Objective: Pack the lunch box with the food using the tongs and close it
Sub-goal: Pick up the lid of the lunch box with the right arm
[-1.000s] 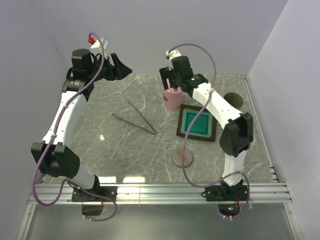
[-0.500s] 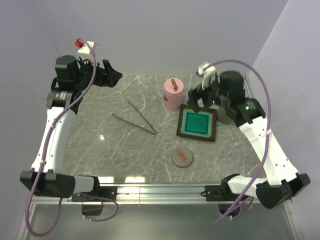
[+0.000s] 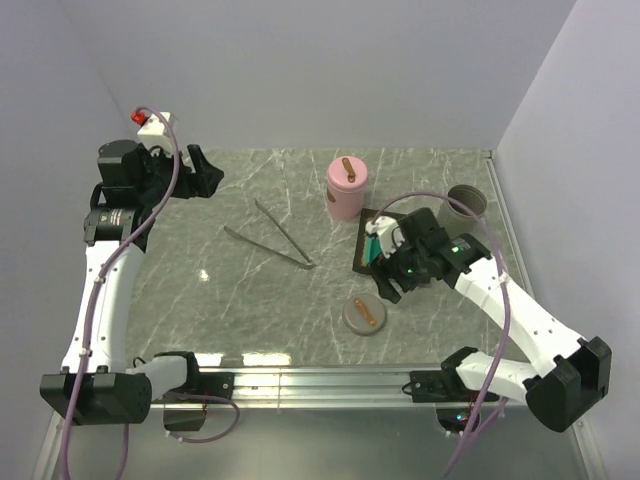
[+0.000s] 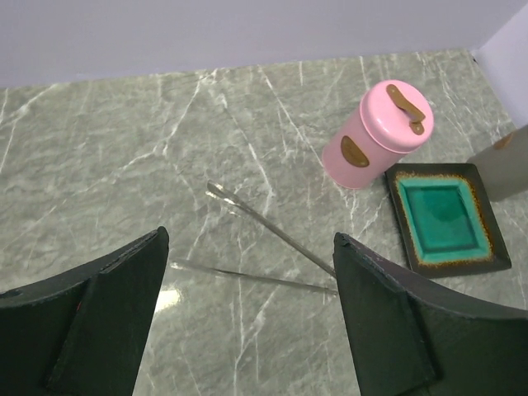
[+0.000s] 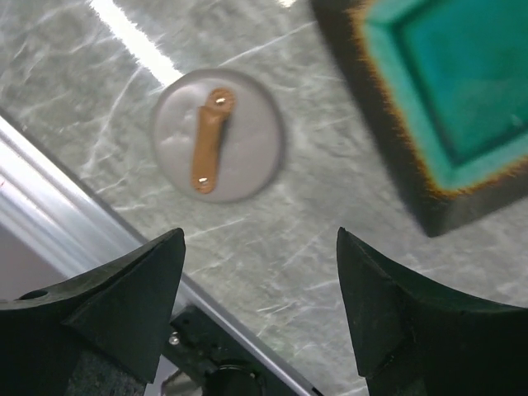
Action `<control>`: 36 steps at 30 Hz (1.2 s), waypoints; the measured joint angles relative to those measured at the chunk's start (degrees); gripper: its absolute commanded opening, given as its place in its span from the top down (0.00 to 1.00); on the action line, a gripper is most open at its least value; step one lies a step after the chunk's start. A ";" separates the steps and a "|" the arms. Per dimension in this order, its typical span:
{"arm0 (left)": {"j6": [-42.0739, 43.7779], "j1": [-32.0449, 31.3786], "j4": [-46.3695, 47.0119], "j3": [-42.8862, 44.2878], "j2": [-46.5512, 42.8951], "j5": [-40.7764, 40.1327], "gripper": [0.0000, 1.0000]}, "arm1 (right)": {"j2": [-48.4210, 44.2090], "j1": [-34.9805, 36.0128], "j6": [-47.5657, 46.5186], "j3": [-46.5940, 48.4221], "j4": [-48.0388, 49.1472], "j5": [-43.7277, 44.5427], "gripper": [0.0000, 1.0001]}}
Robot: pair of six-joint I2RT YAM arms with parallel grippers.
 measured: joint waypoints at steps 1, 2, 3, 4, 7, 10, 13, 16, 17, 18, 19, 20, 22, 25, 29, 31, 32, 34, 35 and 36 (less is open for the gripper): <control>-0.28 0.55 0.02 -0.37 -0.22 0.00 0.14 | 0.44 1.40 0.57 -0.33 0.02 0.37 0.21; -0.52 0.94 -0.02 -0.57 -0.39 0.02 0.14 | 1.03 2.75 1.31 -0.55 0.22 0.52 0.21; -0.81 1.31 0.04 -0.70 -0.46 0.07 0.14 | 1.64 3.61 1.79 -0.81 0.52 0.59 0.21; -1.14 1.70 0.24 -0.83 -0.52 0.11 0.14 | 2.47 4.26 2.47 -1.05 0.98 0.85 0.22; -2.05 2.16 0.48 -1.36 -0.55 0.59 0.14 | 5.53 5.70 4.33 -1.92 2.80 1.88 0.23; -2.62 2.29 0.46 -2.19 -0.55 1.29 0.14 | 8.28 6.62 5.51 -2.58 4.33 2.21 0.27; -3.30 2.29 0.46 -2.71 -0.55 1.70 0.14 | 10.69 7.63 6.47 -2.80 5.55 2.05 0.29; -3.91 2.38 0.68 -3.13 -0.55 2.45 0.14 | 12.09 8.72 7.37 -3.30 7.04 2.10 0.32; -4.26 2.43 0.74 -3.28 -0.55 2.69 0.15 | 12.57 9.27 7.56 -3.63 7.69 2.12 0.33; -4.63 2.51 0.83 -3.39 -0.55 2.93 0.14 | 13.14 9.77 7.80 -3.72 7.87 2.14 0.35; -4.85 2.67 0.92 -3.45 -0.55 3.13 0.14 | 13.90 10.29 7.96 -3.72 8.09 2.16 0.38; -5.05 2.75 0.92 -3.48 -0.55 3.28 0.14 | 14.78 10.86 8.20 -3.72 8.41 2.23 0.39; -5.22 3.02 1.09 -3.61 -0.55 3.72 0.15 | 16.65 11.82 8.63 -3.69 8.98 2.34 0.39; -5.51 3.13 1.38 -3.67 -0.46 4.13 0.15 | 19.12 13.64 9.03 -3.61 9.31 3.10 0.40; -6.05 3.17 1.57 -3.67 -0.11 4.33 0.15 | 23.02 16.26 9.29 -3.32 9.81 4.20 0.42; -6.10 3.17 1.60 -3.67 0.26 4.52 0.15 | 24.50 16.74 9.42 -3.17 9.84 4.66 0.44; -6.10 3.17 1.62 -3.67 0.39 4.57 0.15 | 25.07 16.81 9.55 -2.56 9.57 4.98 0.47; -6.12 3.17 1.64 -3.67 0.57 4.61 0.15 | 25.59 16.81 9.68 -2.03 9.99 5.38 0.52; -6.12 3.17 1.66 -3.67 0.57 4.63 0.15 | 26.05 16.83 9.86 -1.73 10.01 5.57 0.53; -6.12 3.17 1.70 -3.67 0.57 4.68 0.15 | 26.56 16.90 9.86 -1.40 9.84 5.75 0.57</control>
